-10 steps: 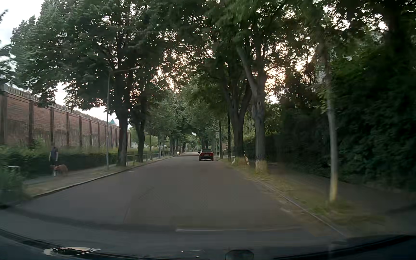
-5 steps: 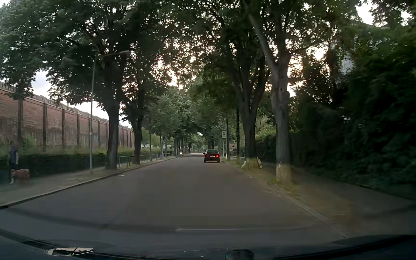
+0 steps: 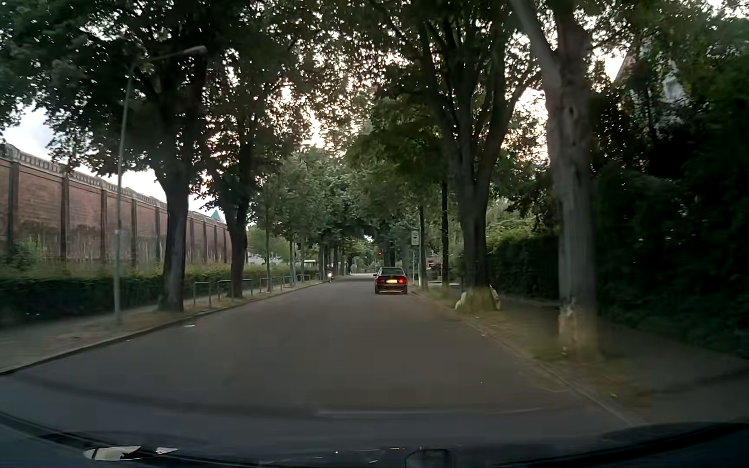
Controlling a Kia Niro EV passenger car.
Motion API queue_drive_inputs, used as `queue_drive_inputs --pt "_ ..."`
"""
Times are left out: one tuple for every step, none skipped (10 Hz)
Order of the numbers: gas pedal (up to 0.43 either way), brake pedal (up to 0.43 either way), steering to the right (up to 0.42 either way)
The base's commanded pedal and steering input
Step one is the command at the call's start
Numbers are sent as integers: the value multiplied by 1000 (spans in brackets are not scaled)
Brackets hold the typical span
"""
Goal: Follow the waypoints while adhering to traffic rules and regulations
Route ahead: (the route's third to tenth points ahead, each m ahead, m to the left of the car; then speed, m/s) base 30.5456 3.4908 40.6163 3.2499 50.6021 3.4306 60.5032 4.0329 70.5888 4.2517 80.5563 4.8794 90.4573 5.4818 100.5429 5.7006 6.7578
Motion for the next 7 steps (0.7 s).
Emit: queue_drive_inputs --pt "0 0 -6" --pt "0 0 -5" --pt "0 0 -5" --pt "0 0 -5" --pt "0 0 -5" --pt "0 0 -5" --pt "0 0 -6"
